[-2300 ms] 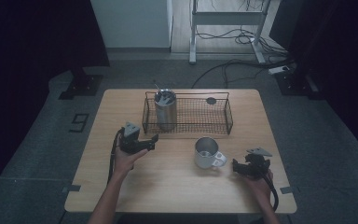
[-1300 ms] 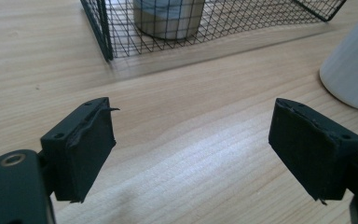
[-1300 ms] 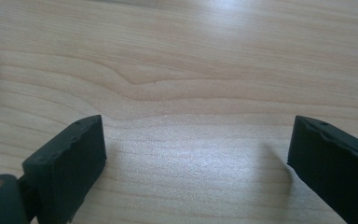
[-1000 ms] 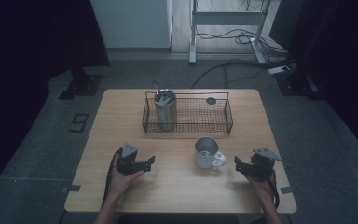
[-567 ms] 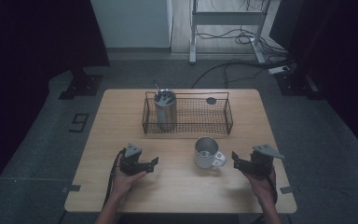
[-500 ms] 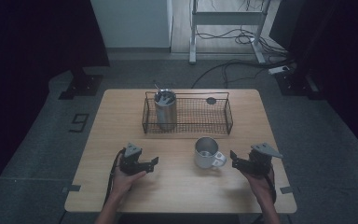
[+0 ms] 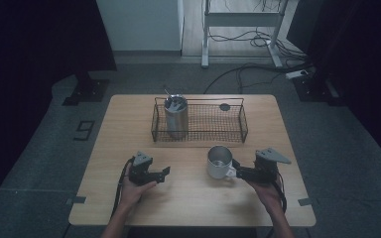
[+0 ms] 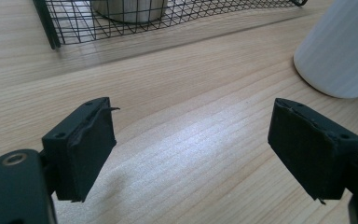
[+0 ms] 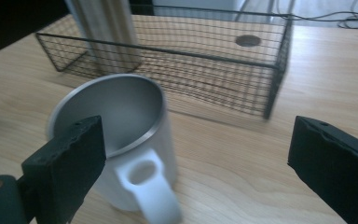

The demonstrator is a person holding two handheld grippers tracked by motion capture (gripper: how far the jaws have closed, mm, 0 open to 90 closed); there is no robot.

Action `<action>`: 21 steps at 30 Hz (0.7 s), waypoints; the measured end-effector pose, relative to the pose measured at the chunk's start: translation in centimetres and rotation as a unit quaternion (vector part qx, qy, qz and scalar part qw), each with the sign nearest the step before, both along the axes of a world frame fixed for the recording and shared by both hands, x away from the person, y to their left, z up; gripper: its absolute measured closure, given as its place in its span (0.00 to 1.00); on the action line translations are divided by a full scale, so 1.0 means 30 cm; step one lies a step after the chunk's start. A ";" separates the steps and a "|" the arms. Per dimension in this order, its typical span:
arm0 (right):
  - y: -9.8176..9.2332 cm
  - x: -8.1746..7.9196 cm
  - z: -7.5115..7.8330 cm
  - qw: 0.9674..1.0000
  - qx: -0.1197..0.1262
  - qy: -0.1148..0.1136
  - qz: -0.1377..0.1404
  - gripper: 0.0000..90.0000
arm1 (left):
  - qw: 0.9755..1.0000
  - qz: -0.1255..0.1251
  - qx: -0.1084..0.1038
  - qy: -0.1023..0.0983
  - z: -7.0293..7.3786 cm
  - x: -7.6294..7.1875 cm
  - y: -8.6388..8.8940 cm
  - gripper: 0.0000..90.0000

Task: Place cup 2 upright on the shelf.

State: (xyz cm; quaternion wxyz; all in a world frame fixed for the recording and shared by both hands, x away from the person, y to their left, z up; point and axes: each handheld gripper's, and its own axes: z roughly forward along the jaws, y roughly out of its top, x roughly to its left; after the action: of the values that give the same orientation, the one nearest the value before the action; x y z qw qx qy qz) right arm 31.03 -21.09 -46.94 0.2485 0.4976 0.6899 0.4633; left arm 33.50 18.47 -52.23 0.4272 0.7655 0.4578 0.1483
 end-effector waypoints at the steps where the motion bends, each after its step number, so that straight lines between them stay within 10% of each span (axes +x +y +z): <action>1: 0.009 0.001 0.003 1.000 0.001 -0.001 0.005 0.04 | 1.000 0.000 0.000 0.000 0.001 -0.001 0.001 0.16; 21: 0.173 0.074 0.015 0.998 -0.020 0.020 0.053 0.00 | 1.000 0.005 0.006 0.007 -0.009 -0.025 0.013 0.16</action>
State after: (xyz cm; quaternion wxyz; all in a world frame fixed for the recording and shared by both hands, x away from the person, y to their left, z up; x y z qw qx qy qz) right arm 33.26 -15.90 -46.48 0.2195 0.4641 0.7292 0.4524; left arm 32.75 18.86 -52.51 0.4187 0.7665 0.4640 0.1479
